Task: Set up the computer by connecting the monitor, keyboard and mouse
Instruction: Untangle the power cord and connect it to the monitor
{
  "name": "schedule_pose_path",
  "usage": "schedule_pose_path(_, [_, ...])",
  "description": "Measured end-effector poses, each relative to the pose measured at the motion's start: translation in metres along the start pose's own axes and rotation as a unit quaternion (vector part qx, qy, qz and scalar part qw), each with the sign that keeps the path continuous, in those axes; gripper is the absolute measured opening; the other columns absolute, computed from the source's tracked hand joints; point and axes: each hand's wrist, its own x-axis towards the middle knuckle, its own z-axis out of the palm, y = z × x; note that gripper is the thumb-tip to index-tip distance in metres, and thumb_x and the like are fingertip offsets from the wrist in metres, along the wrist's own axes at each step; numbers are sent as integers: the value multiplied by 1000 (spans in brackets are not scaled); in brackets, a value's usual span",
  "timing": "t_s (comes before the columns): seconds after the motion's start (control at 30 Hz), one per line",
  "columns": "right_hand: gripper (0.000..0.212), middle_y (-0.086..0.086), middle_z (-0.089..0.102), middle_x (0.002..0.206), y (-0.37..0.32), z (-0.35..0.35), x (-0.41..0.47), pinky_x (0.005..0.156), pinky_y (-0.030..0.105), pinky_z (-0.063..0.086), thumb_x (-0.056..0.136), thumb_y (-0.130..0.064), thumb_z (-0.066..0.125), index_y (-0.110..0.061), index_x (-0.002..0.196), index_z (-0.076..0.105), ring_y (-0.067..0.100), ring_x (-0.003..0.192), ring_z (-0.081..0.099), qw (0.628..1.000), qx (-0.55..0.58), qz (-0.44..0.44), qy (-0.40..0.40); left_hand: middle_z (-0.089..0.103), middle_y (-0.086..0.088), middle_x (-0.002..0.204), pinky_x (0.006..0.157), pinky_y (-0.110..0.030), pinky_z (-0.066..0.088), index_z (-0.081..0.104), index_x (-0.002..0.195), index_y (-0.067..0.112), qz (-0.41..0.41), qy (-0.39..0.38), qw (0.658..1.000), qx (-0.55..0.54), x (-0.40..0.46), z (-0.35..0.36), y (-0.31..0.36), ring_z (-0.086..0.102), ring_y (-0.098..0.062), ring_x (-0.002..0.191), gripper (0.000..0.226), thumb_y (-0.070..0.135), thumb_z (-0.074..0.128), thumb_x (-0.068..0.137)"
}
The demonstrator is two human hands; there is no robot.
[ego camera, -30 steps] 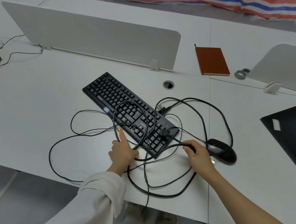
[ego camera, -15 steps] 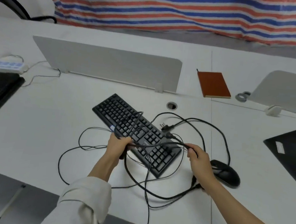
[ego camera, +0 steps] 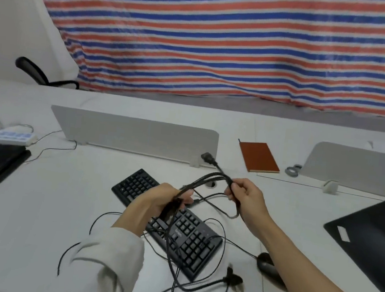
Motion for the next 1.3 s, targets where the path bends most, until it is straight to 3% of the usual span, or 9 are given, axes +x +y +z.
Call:
schedule_pose_path(0.2, [17, 7, 59, 68, 5, -10, -20, 51, 17, 39, 94, 2, 46, -8, 88, 58, 10, 55, 47, 989, -84, 31, -115, 65, -6, 81, 73, -29, 44, 64, 96, 4, 31, -18, 998, -59, -1, 23, -10, 52, -16, 67, 56, 56, 64, 76])
schedule_pose_path(0.33, [17, 6, 60, 68, 13, -15, -27, 48, 9, 37, 93, 3, 46, -5, 91, 61, -1, 50, 50, 969, -148, 29, -195, 64, 3, 62, 56, -19, 46, 62, 86, 6, 73, -16, 996, -53, -4, 30, -16, 56, -10, 55, 33, 39, 58, 90])
schedule_pose_path(0.43, [23, 1, 61, 69, 24, -26, -29, 60, 15, 43, 91, 3, 48, -13, 83, 63, 3, 58, 53, 954, -182, 19, -238, 68, -1, 85, 66, -26, 46, 63, 102, 8, 100, -17, 993, -61, -5, 29, -17, 57, -16, 72, 29, 32, 65, 87])
schedule_pose_path(0.5, [24, -3, 60, 68, 33, -32, -31, 65, 21, 44, 91, 2, 49, -15, 82, 63, 8, 63, 54, 944, -202, 25, -260, 66, 1, 81, 63, -25, 38, 62, 108, 11, 105, -31, 991, -74, -7, 31, -16, 52, -13, 68, 25, 24, 65, 87])
schedule_pose_path(0.7, [15, -3, 63, 76, 58, -34, -41, 72, 18, 45, 92, -6, 51, -18, 86, 58, -1, 68, 57, 945, -241, 38, -218, 64, -1, 74, 57, -24, 50, 55, 95, 10, 71, -52, 995, -49, -15, 39, -20, 58, -13, 66, 10, 17, 61, 90])
schedule_pose_path(0.87, [20, -1, 64, 84, 70, -40, -41, 95, 31, 44, 94, -13, 51, -25, 108, 44, 17, 94, 62, 963, -202, 57, -167, 64, -22, 102, 85, -56, 52, 51, 106, 1, 23, -42, 989, -138, -18, 46, -27, 68, -35, 95, 16, 13, 50, 96])
schedule_pose_path(1.0, [36, -9, 58, 96, 80, -48, -43, 93, 25, 40, 98, -26, 44, -32, 133, 39, 11, 98, 56, 920, -319, 44, -223, 64, -27, 101, 71, -43, 59, 50, 105, 0, 19, -47, 986, -158, -23, 52, -26, 70, -36, 85, 16, 14, 44, 99])
schedule_pose_path(1.17, [25, -7, 59, 107, 101, -55, -52, 94, 31, 43, 97, -32, 44, -22, 118, 54, 12, 99, 55, 855, -456, -7, -245, 70, -17, 77, 78, -45, 58, 49, 101, 3, 72, 38, 971, -224, -15, 44, -28, 69, -36, 89, 15, 16, 42, 100])
schedule_pose_path(1.3, [16, -5, 53, 99, 111, -54, -50, 87, 28, 40, 96, -26, 47, -19, 109, 54, 15, 95, 52, 812, -535, -27, -231, 51, -10, 67, 66, -39, 59, 47, 92, 6, 102, 74, 923, -363, -10, 35, -34, 58, -27, 62, 16, 17, 40, 100])
